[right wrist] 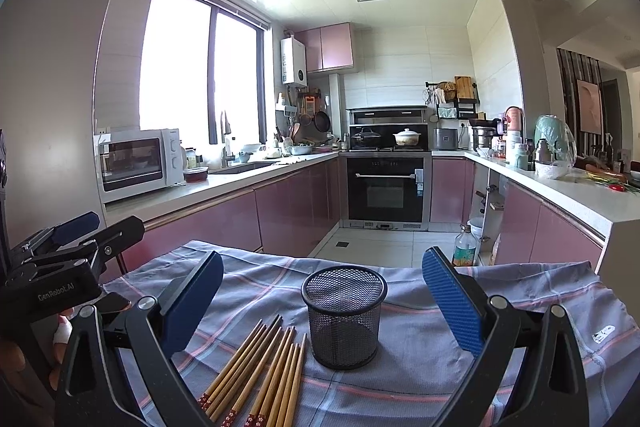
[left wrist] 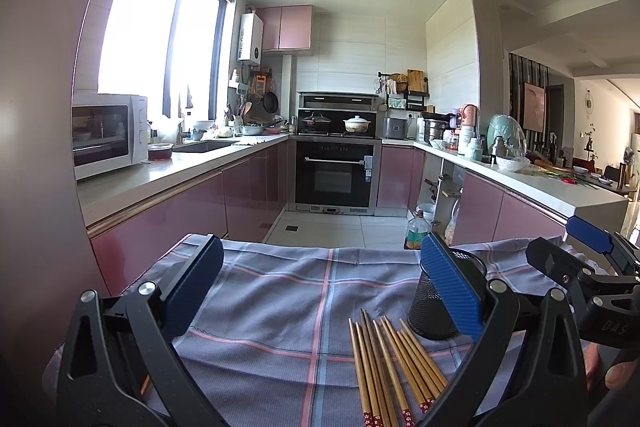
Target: Organize utensils
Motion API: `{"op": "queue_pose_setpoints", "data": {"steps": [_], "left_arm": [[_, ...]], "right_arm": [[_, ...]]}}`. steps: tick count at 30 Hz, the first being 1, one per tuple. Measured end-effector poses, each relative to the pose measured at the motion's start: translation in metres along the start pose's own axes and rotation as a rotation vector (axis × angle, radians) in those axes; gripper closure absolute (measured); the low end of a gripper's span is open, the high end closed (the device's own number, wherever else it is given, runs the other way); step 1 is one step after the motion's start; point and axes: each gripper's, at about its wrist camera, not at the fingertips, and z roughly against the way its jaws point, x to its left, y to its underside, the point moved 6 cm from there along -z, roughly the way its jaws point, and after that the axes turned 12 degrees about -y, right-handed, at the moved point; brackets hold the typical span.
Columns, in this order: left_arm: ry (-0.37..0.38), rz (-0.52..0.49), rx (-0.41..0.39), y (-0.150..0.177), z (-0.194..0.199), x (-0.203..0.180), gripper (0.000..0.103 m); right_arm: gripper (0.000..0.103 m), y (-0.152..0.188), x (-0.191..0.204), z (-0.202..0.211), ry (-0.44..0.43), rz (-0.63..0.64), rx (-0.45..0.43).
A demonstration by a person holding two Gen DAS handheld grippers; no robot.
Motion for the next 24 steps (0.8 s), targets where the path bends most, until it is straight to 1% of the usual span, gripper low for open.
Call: {"op": "queue_pose_setpoints", "data": {"steps": [24], "left_arm": [[0.001, 0.001, 0.000, -0.0002, 0.0010, 0.0012, 0.006]], "right_arm": [[0.007, 0.0021, -0.0013, -0.0011, -0.006, -0.012, 0.004]]}}
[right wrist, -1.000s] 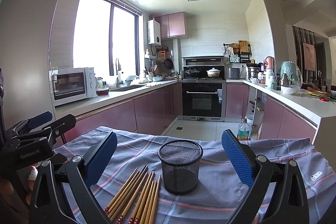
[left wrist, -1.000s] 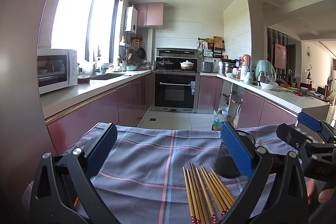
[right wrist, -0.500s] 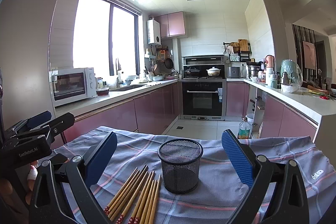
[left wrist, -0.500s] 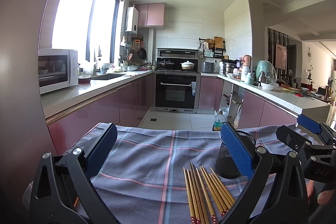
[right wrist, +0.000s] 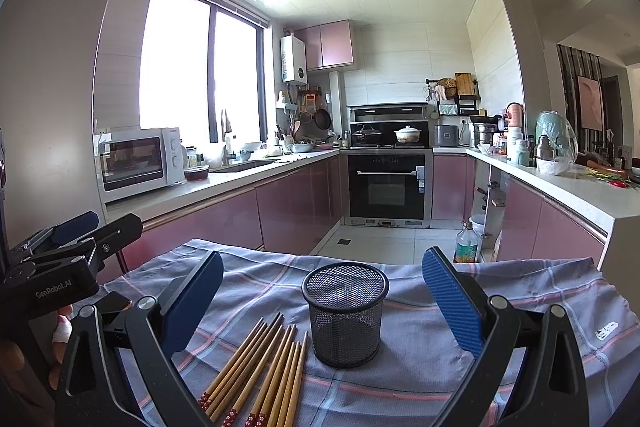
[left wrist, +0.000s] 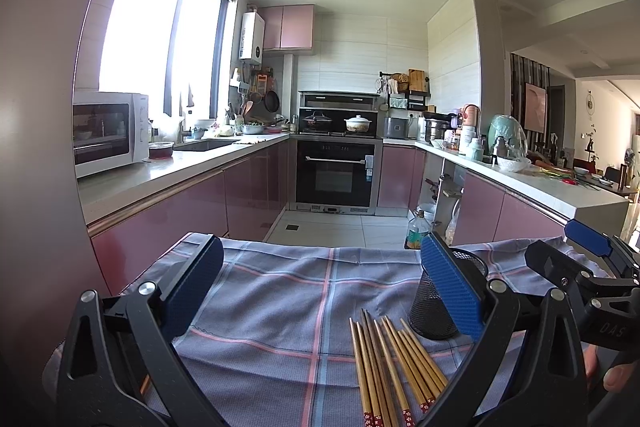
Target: Organize utensils
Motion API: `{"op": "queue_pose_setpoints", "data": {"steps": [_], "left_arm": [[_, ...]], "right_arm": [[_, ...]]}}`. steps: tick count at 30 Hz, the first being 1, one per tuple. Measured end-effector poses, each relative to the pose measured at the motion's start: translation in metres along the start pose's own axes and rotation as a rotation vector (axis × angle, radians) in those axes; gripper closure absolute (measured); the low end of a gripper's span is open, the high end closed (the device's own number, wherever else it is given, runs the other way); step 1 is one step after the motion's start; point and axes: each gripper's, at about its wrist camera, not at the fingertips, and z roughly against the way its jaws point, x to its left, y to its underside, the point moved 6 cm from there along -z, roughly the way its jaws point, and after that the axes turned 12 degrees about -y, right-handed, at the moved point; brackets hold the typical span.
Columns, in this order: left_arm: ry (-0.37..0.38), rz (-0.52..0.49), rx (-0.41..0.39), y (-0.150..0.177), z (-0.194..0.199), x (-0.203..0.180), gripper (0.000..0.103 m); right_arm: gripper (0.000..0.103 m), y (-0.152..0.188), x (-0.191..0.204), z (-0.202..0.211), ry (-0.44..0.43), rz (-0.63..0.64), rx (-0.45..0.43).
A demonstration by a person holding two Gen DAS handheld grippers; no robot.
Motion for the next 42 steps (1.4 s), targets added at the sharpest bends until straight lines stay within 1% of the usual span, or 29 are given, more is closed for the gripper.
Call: {"op": "queue_pose_setpoints", "data": {"steps": [36, 42], "left_arm": [[0.005, 0.001, 0.005, 0.0017, 0.0014, 0.0013, 0.006], [0.004, 0.001, 0.013, 0.0069, -0.0008, -0.0007, 0.006]], "right_arm": [[0.007, -0.0022, -0.0028, 0.0013, -0.009, -0.011, -0.001], [0.007, -0.0017, -0.0030, 0.0014, -0.009, -0.011, 0.003]]}}
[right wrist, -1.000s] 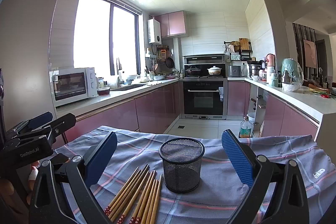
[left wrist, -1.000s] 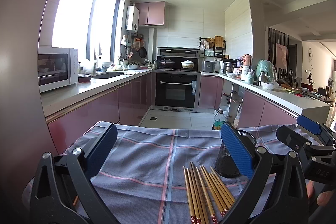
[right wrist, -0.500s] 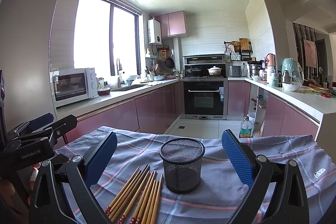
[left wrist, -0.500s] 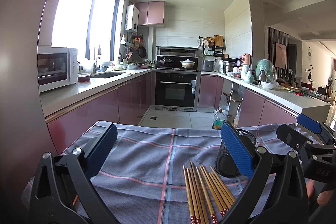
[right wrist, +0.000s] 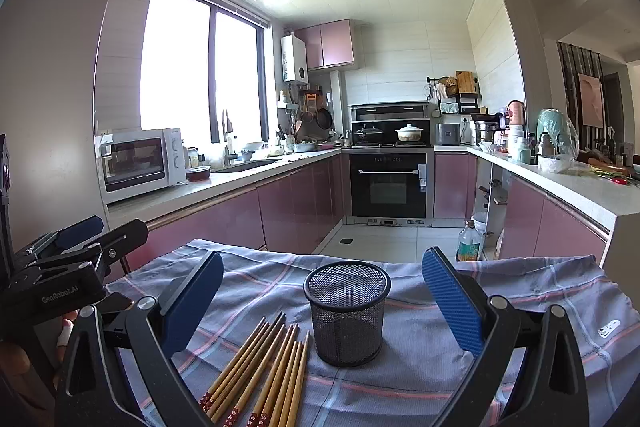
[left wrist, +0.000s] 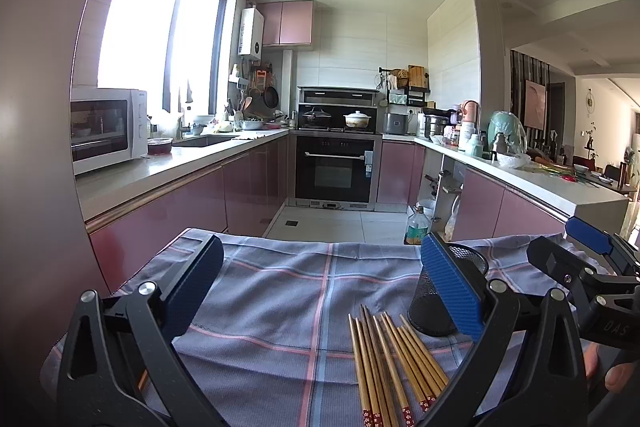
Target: Organize utensils
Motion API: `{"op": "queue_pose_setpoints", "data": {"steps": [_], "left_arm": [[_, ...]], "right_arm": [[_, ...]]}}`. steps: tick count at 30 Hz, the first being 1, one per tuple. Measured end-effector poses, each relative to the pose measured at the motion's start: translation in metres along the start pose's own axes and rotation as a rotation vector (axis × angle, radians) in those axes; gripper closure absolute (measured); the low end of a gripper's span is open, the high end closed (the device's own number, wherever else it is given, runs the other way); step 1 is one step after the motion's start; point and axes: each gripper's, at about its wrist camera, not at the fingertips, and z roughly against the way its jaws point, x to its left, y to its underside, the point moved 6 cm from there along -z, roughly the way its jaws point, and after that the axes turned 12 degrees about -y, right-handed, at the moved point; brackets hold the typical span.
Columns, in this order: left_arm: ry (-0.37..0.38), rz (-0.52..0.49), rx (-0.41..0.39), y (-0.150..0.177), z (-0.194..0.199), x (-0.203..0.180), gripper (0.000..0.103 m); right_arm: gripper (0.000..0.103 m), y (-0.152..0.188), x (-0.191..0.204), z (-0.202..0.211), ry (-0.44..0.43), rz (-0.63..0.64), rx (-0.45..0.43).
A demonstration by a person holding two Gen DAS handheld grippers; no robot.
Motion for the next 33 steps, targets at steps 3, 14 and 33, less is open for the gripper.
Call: {"op": "queue_pose_setpoints", "data": {"steps": [3, 14, 33], "left_arm": [[-0.001, -0.001, 0.003, 0.002, -0.002, -0.003, 0.006], [0.019, -0.023, 0.078, 0.014, -0.016, -0.005, 0.006], [0.144, -0.262, 0.539, 0.141, -0.108, -0.045, 0.030]], "right_arm": [[0.007, 0.000, 0.000, 0.000, -0.001, -0.002, 0.001], [0.007, 0.017, -0.006, -0.011, -0.043, -0.035, 0.089], [0.062, 0.119, -0.004, -0.075, -0.186, -0.148, 0.588]]}}
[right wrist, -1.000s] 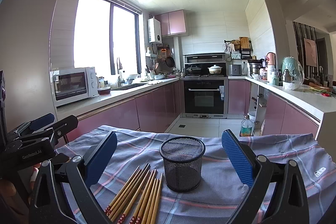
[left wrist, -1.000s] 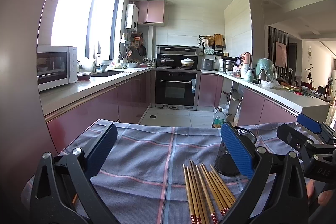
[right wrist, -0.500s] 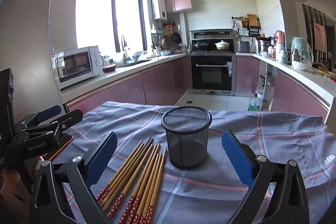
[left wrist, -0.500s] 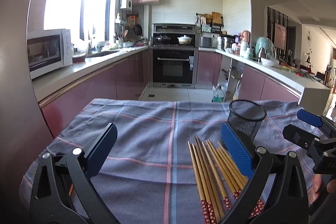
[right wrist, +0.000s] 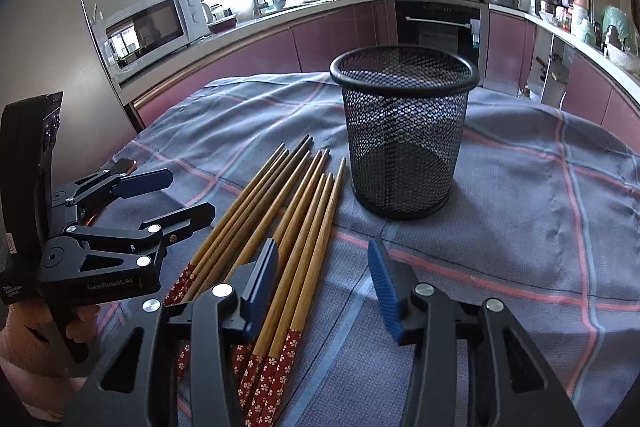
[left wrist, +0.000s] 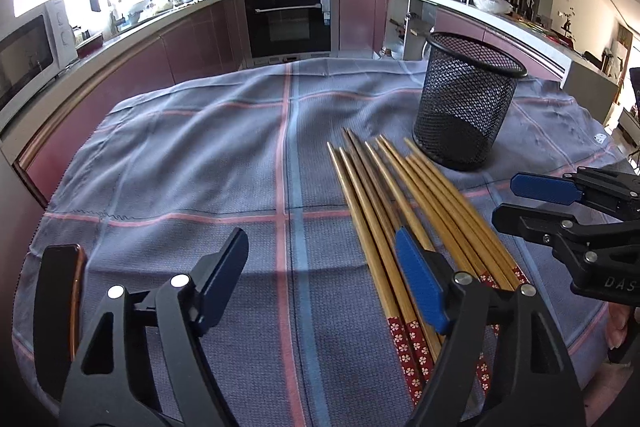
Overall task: Organize utensils
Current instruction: 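Lower the right tool onto one bamboo chopstick and close it while the left tool grasps another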
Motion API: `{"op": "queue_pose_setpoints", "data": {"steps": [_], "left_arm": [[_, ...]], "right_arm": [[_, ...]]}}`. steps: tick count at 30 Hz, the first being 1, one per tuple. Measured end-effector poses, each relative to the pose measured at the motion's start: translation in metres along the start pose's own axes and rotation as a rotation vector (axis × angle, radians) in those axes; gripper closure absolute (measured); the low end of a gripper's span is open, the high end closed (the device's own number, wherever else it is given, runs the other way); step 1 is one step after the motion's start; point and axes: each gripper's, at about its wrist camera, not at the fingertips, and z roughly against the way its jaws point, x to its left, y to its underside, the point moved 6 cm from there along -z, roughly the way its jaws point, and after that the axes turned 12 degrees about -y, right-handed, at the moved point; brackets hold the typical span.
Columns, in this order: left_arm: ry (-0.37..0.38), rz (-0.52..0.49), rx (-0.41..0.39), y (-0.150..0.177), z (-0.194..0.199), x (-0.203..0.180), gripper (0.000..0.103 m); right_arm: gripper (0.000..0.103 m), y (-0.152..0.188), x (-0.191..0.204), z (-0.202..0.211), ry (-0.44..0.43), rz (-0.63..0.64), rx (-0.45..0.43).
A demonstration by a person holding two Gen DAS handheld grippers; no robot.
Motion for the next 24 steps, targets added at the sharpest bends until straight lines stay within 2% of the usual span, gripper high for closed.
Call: {"op": "queue_pose_setpoints", "data": {"steps": [5, 8, 11, 15, 19, 24], "left_arm": [[0.013, -0.019, 0.062, 0.001, -0.015, -0.010, 0.039], [0.034, -0.012, 0.081, -0.001, -0.022, -0.012, 0.038], [0.033, -0.016, 0.089, -0.005, -0.029, -0.013, 0.041], [0.070, -0.003, 0.111, -0.003, -0.027, -0.009, 0.042], [0.072, -0.026, 0.111, -0.006, -0.029, -0.010, 0.042], [0.078, -0.041, 0.126, -0.011, -0.034, -0.013, 0.048]], "right_arm": [[0.073, 0.000, -0.007, -0.011, 0.000, -0.019, 0.037], [0.076, 0.001, -0.012, -0.016, 0.002, -0.027, 0.060], [0.077, 0.003, -0.014, -0.019, -0.003, -0.037, 0.076], [0.077, 0.002, -0.016, -0.020, 0.000, -0.031, 0.084], [0.082, 0.001, -0.017, -0.023, 0.026, -0.018, 0.103], [0.080, -0.003, -0.015, -0.029, 0.051, 0.004, 0.122]]}}
